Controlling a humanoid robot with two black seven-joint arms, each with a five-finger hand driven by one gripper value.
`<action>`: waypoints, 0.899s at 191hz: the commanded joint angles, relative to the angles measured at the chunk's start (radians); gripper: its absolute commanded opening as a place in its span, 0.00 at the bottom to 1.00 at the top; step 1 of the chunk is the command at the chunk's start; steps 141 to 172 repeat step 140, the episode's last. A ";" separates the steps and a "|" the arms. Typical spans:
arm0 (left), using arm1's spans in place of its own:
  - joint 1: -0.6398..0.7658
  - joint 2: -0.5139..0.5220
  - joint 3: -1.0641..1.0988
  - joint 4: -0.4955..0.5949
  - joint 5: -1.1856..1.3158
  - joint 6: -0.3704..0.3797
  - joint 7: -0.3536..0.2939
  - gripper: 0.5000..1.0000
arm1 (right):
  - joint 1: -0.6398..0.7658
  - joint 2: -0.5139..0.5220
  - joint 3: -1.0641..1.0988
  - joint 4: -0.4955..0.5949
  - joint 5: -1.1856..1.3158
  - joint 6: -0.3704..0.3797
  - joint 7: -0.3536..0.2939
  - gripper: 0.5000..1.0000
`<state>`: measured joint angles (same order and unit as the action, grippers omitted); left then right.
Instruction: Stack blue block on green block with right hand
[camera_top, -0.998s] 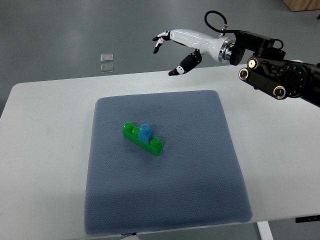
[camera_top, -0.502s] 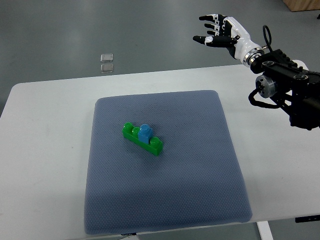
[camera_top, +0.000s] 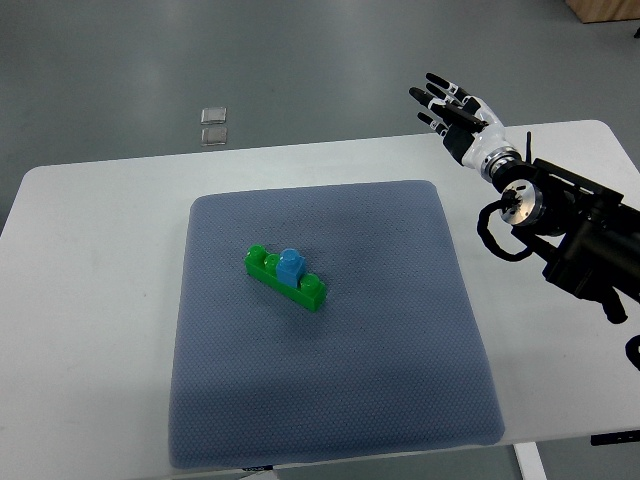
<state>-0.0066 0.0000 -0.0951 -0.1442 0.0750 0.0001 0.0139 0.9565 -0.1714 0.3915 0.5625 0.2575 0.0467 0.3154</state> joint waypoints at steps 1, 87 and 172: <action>0.001 0.000 0.000 0.000 0.000 0.000 0.000 1.00 | -0.009 0.003 0.003 -0.001 -0.017 0.007 0.004 0.83; -0.001 0.000 0.000 0.000 0.000 0.000 0.000 1.00 | -0.035 0.006 0.009 -0.003 -0.038 0.008 0.102 0.83; -0.001 0.000 0.000 0.000 0.000 0.000 0.001 1.00 | -0.039 0.009 0.004 -0.007 -0.049 0.007 0.140 0.83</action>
